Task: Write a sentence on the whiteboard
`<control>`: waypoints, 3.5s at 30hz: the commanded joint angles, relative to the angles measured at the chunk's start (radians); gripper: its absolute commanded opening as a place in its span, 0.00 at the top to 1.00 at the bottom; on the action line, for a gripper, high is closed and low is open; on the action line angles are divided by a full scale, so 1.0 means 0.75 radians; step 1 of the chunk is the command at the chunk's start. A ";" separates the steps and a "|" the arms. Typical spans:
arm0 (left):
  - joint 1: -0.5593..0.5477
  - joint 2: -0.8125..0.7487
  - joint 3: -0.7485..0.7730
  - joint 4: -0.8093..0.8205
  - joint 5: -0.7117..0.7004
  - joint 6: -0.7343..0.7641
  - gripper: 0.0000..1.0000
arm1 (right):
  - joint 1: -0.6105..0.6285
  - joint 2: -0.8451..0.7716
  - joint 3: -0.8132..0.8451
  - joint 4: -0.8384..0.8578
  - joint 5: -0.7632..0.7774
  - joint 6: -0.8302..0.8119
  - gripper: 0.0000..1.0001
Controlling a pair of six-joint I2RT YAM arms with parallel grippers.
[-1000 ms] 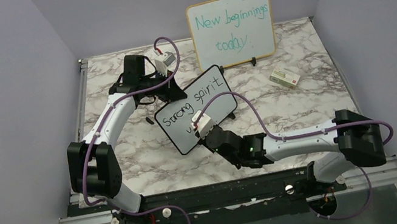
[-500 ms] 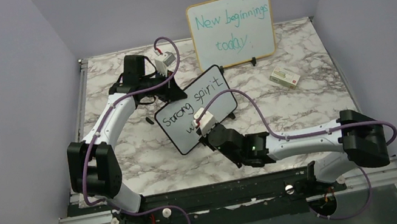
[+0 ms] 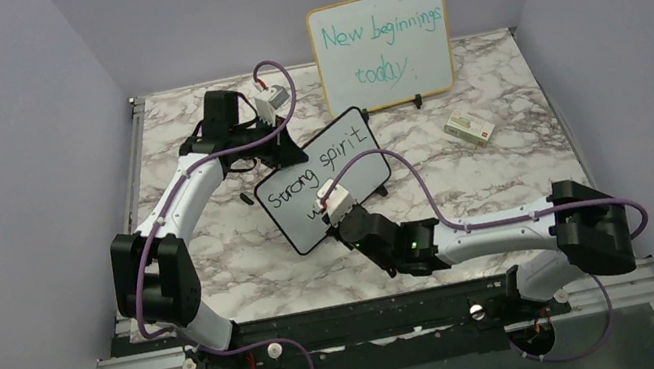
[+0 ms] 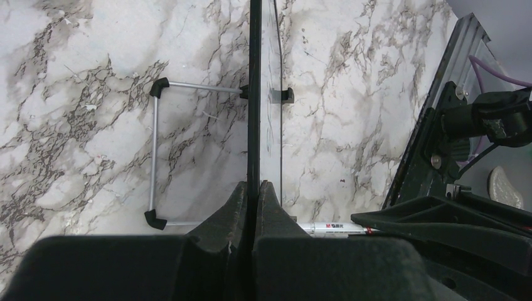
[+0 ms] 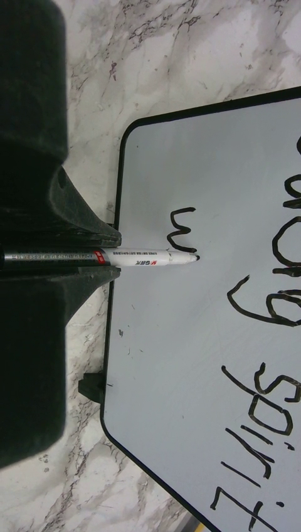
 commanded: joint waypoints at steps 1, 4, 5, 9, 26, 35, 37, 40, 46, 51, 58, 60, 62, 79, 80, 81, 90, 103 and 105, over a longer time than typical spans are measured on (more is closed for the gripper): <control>-0.016 0.017 -0.045 -0.066 -0.096 0.054 1.00 | -0.021 0.046 0.033 0.029 0.028 0.030 1.00; -0.016 0.017 -0.044 -0.066 -0.098 0.055 1.00 | -0.027 0.054 0.039 0.020 0.022 0.047 1.00; -0.016 0.016 -0.044 -0.065 -0.098 0.055 1.00 | -0.030 0.053 0.039 0.016 0.016 0.049 1.00; -0.016 0.016 -0.045 -0.066 -0.098 0.054 1.00 | -0.032 0.041 0.035 0.009 0.028 0.059 1.00; -0.016 0.016 -0.044 -0.066 -0.106 0.058 1.00 | -0.032 -0.096 -0.091 0.027 -0.087 0.079 1.00; -0.016 0.017 -0.044 -0.066 -0.106 0.057 1.00 | -0.032 -0.080 -0.076 0.076 -0.103 0.064 1.00; -0.016 0.017 -0.044 -0.066 -0.106 0.057 1.00 | -0.032 -0.076 -0.071 0.082 -0.098 0.060 0.99; -0.016 0.017 -0.045 -0.066 -0.106 0.058 1.00 | -0.032 -0.066 -0.067 0.094 -0.084 0.059 0.99; -0.016 0.020 -0.045 -0.066 -0.104 0.057 1.00 | -0.032 -0.043 -0.049 0.096 -0.062 0.054 0.99; -0.016 0.020 -0.044 -0.066 -0.102 0.057 1.00 | -0.032 -0.014 -0.033 0.079 -0.055 0.054 1.00; -0.016 0.017 -0.042 -0.066 -0.100 0.058 1.00 | -0.032 -0.004 -0.025 0.022 -0.066 0.079 0.99; -0.016 0.017 -0.043 -0.066 -0.100 0.056 1.00 | -0.032 -0.005 -0.027 -0.003 -0.069 0.090 1.00; -0.016 0.017 -0.043 -0.066 -0.100 0.056 1.00 | -0.032 -0.010 -0.030 -0.023 -0.069 0.100 0.99; -0.016 0.016 -0.044 -0.066 -0.102 0.056 1.00 | -0.032 -0.046 -0.064 -0.078 -0.092 0.153 1.00; -0.016 0.015 -0.043 -0.066 -0.102 0.057 1.00 | -0.033 -0.048 -0.063 -0.079 -0.093 0.153 1.00; -0.016 0.016 -0.043 -0.066 -0.104 0.057 1.00 | -0.032 -0.045 -0.063 -0.081 -0.095 0.153 0.99; -0.016 0.015 -0.043 -0.066 -0.104 0.056 1.00 | -0.033 -0.062 -0.069 -0.108 -0.108 0.168 1.00; -0.016 0.015 -0.042 -0.066 -0.106 0.058 1.00 | -0.032 -0.159 -0.090 -0.013 -0.091 0.133 0.99; -0.016 0.017 -0.042 -0.066 -0.104 0.058 1.00 | -0.032 -0.165 -0.094 0.006 -0.078 0.121 1.00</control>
